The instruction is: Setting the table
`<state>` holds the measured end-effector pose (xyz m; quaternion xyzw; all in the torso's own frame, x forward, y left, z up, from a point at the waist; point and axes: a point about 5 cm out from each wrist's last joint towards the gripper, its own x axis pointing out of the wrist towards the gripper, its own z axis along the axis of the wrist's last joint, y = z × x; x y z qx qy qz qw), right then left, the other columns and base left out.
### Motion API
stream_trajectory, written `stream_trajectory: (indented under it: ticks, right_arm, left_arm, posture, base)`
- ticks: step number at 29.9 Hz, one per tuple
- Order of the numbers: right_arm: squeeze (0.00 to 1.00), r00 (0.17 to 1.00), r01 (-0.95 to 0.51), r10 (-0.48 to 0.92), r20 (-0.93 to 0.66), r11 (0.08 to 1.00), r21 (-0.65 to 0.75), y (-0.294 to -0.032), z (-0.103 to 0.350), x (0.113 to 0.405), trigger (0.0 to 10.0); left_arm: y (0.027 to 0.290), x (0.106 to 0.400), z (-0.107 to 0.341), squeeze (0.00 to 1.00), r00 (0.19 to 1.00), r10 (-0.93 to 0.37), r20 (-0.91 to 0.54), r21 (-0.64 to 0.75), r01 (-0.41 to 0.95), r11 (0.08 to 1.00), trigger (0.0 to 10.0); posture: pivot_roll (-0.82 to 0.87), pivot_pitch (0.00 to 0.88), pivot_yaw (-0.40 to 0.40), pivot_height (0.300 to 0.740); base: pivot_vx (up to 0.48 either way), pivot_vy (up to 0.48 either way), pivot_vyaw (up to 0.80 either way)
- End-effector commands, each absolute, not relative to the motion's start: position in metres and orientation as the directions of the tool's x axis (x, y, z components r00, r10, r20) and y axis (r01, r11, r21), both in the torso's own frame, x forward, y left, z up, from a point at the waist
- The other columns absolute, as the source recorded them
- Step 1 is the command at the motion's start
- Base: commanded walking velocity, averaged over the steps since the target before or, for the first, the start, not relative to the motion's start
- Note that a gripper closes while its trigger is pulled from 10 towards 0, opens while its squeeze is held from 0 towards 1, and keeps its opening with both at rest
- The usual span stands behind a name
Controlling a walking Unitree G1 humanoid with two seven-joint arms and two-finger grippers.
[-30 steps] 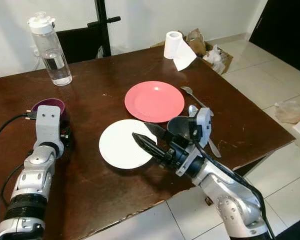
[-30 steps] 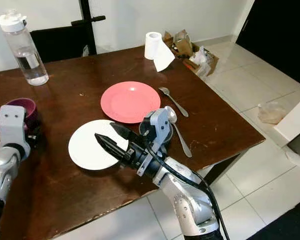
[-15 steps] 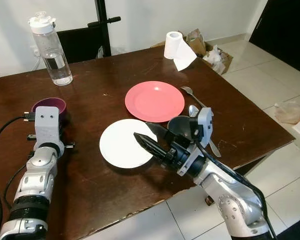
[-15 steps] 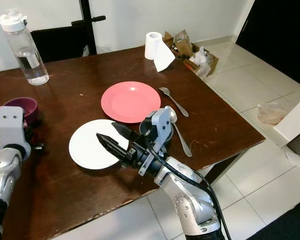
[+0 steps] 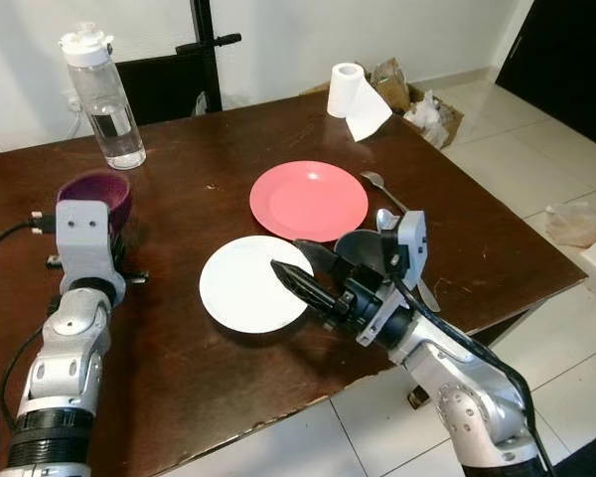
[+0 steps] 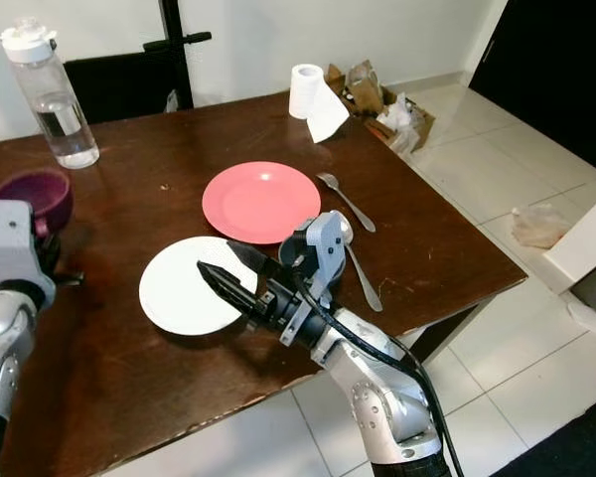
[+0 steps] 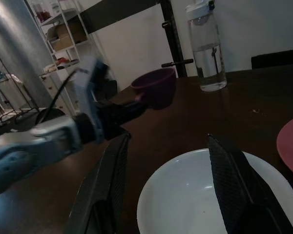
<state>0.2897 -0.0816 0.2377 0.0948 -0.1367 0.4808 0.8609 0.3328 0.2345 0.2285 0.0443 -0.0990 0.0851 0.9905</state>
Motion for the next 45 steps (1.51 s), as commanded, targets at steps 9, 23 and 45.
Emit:
stream_trajectory:
  ticks: [9, 23, 45]
  right_arm:
    - [0.00, 0.714, -0.658, 0.606, 0.351, 0.752, 0.041, -0.101, 0.233, 0.290, 10.0]
    - [0.00, 0.864, -0.407, 0.343, 0.369, 0.907, 0.110, -0.138, 0.230, 0.299, 10.0]
    - [0.00, 0.883, -0.385, 0.293, 0.367, 0.899, 0.209, -0.136, 0.225, 0.302, 10.0]
  left_arm:
    - [0.191, 0.289, 0.254, 0.00, 0.955, -0.213, 0.204, 0.147, 0.185, 0.972, 10.0]
    - [0.175, 0.298, 0.256, 0.00, 0.959, -0.089, 0.269, 0.151, 0.050, 0.987, 10.0]
    - [0.160, 0.305, 0.248, 0.00, 0.966, -0.098, 0.239, 0.109, 0.073, 0.991, 10.0]
  posture:
    - [0.12, 0.176, 0.073, 0.740]
    - [0.09, 0.158, 0.062, 0.740]
    - [0.08, 0.128, 0.066, 0.740]
  base:
    - [0.000, 0.000, 0.00]
    - [0.000, 0.000, 0.00]
    - [0.000, 0.000, 0.00]
